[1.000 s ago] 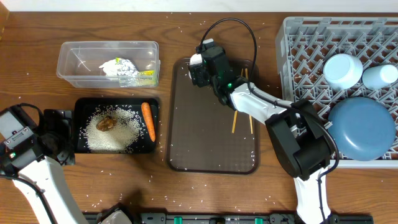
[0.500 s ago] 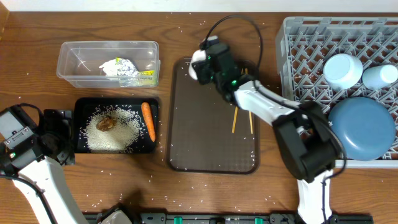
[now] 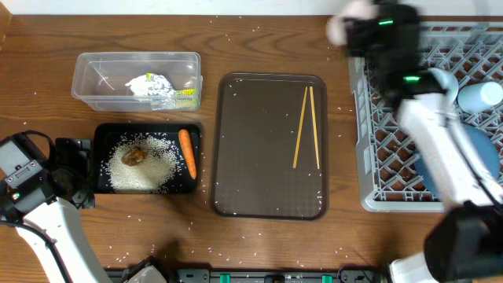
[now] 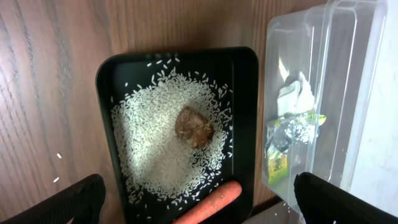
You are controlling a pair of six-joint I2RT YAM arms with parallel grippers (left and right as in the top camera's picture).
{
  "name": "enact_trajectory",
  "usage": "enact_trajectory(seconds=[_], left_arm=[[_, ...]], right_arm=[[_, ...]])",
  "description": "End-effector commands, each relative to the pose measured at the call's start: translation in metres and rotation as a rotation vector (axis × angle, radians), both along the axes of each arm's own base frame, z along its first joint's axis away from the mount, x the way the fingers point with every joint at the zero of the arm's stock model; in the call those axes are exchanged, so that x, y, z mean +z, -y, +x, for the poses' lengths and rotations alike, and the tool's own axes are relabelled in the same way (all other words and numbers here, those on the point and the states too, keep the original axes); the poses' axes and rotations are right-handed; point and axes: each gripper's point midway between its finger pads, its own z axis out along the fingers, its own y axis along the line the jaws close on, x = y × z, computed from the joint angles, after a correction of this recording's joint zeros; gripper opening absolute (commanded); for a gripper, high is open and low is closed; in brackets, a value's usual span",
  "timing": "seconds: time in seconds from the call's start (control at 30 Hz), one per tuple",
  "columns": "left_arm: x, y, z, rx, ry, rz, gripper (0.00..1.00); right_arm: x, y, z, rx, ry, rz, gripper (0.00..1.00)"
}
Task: Sort waste into correct bins and load items into the dishwasher rack
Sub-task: 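Carry the white cup right and place it in the rack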
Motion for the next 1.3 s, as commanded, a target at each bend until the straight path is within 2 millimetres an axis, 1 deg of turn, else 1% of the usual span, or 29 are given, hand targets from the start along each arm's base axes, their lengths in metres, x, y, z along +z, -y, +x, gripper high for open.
enact_trajectory(seconds=[0.0,0.1,0.17,0.2,0.23,0.37,0.43,0.47,0.5,0.53,0.63,0.73,0.83,0.9,0.93,1.0,1.1,1.27], left_arm=[[0.000,-0.002,-0.002,-0.006,-0.008,0.014,0.98],[0.000,-0.002,-0.002,-0.006,-0.007,0.015,0.98],[0.000,-0.002,-0.002,-0.006,-0.008,0.014,0.98],[0.000,-0.002,-0.002,-0.006,-0.008,0.014,0.98],[0.000,-0.002,-0.002,-0.006,-0.007,0.015,0.98],[0.000,-0.002,-0.002,-0.006,-0.008,0.014,0.98],[0.000,-0.002,-0.002,-0.006,-0.008,0.014,0.98],[0.000,-0.002,-0.002,-0.006,-0.008,0.014,0.98],[0.000,-0.002,-0.002,-0.006,-0.008,0.014,0.98],[0.000,-0.002,-0.002,-0.006,-0.007,0.015,0.98],[0.000,-0.002,-0.002,-0.006,-0.008,0.014,0.98],[0.000,-0.002,-0.002,-0.006,-0.007,0.015,0.98],[0.000,-0.002,-0.002,-0.006,-0.007,0.015,0.98],[0.000,-0.002,-0.002,-0.006,-0.008,0.014,0.98],[0.000,-0.002,-0.002,-0.006,-0.007,0.014,0.98],[0.000,-0.002,-0.002,-0.006,-0.007,0.015,0.98],[0.000,-0.002,-0.002,-0.006,-0.008,0.014,0.98],[0.000,-0.002,-0.002,-0.006,-0.007,0.014,0.98]], right_arm=[[0.030,0.079,-0.011,-0.137,0.048,-0.046,0.42],[0.032,0.149,-0.025,-0.261,0.034,-0.087,0.43],[0.028,0.186,-0.035,-0.323,0.009,-0.121,0.43],[0.023,0.210,-0.042,-0.368,-0.011,-0.130,0.43],[0.019,0.230,-0.049,-0.406,-0.024,-0.133,0.43],[0.003,0.299,-0.076,-0.546,-0.070,-0.121,0.44],[-0.009,0.329,-0.088,-0.606,-0.098,-0.111,0.45],[-0.016,0.341,-0.094,-0.625,-0.113,-0.106,0.45],[-0.027,0.354,-0.100,-0.638,-0.138,-0.098,0.45],[-0.032,0.359,-0.103,-0.645,-0.150,-0.091,0.45],[-0.059,0.379,-0.112,-0.661,-0.206,-0.074,0.46],[-0.079,0.391,-0.118,-0.666,-0.257,-0.087,0.47],[-0.095,0.398,-0.122,-0.676,-0.294,-0.073,0.48],[-0.103,0.399,-0.123,-0.675,-0.312,-0.066,0.52],[-0.105,0.398,-0.124,-0.674,-0.322,-0.063,0.57],[-0.107,0.397,-0.125,-0.673,-0.328,-0.060,0.66],[-0.108,0.396,-0.126,-0.672,-0.336,-0.056,0.74],[-0.112,0.391,-0.131,-0.667,-0.368,-0.044,0.76]])
